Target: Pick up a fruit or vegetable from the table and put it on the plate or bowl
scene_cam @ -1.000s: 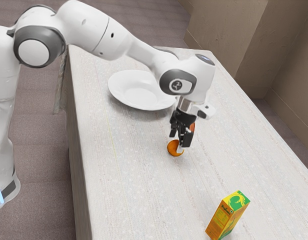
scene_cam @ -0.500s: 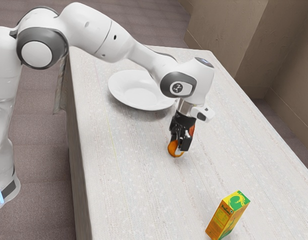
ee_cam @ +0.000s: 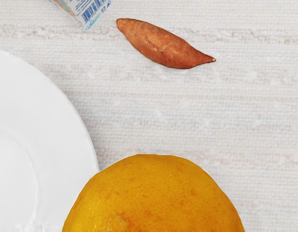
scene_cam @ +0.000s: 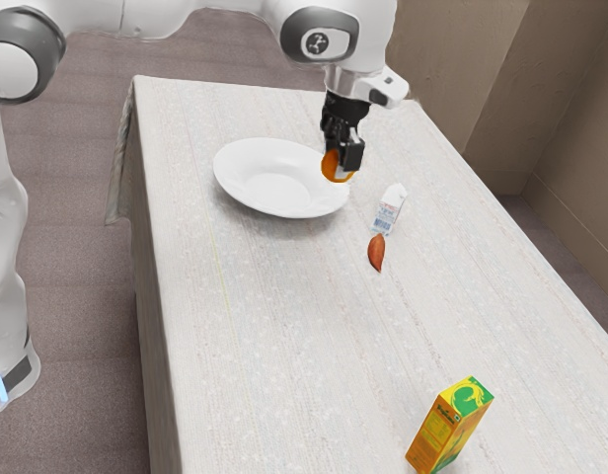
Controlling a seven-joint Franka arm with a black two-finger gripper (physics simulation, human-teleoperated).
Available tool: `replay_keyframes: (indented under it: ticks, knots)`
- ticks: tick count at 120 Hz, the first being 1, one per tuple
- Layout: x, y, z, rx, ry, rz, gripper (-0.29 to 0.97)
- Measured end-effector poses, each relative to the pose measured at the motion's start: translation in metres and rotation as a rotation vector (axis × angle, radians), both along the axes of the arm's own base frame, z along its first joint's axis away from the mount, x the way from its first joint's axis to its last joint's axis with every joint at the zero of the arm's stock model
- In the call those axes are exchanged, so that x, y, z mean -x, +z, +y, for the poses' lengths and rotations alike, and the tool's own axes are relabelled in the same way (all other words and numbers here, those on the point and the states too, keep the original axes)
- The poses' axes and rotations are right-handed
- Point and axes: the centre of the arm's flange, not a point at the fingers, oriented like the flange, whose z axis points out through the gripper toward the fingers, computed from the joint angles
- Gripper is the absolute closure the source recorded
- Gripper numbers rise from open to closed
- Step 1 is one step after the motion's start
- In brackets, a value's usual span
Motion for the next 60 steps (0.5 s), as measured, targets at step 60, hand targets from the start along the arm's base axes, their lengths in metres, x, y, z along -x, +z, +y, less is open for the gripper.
replay_keyframes:
  ticks: [60]
  knots:
    - [-0.015,-0.077,0.175,0.042,0.169,0.198,0.39]
